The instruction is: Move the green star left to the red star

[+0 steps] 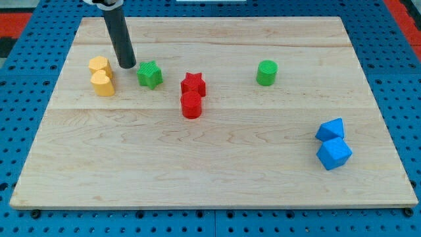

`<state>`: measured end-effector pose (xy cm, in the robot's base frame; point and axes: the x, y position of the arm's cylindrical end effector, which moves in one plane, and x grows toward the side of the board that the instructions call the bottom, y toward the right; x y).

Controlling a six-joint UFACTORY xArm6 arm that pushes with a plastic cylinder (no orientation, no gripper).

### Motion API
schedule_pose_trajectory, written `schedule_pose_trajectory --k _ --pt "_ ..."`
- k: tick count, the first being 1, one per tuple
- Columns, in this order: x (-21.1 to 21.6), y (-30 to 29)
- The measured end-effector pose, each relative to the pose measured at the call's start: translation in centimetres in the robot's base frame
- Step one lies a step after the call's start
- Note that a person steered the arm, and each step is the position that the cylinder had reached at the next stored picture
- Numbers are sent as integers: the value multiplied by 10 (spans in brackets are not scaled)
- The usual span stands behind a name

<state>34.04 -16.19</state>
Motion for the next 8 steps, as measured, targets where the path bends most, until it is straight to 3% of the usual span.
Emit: schedule_pose_trajectory --k 3,8 --pt "26 16" --pt "-20 62"
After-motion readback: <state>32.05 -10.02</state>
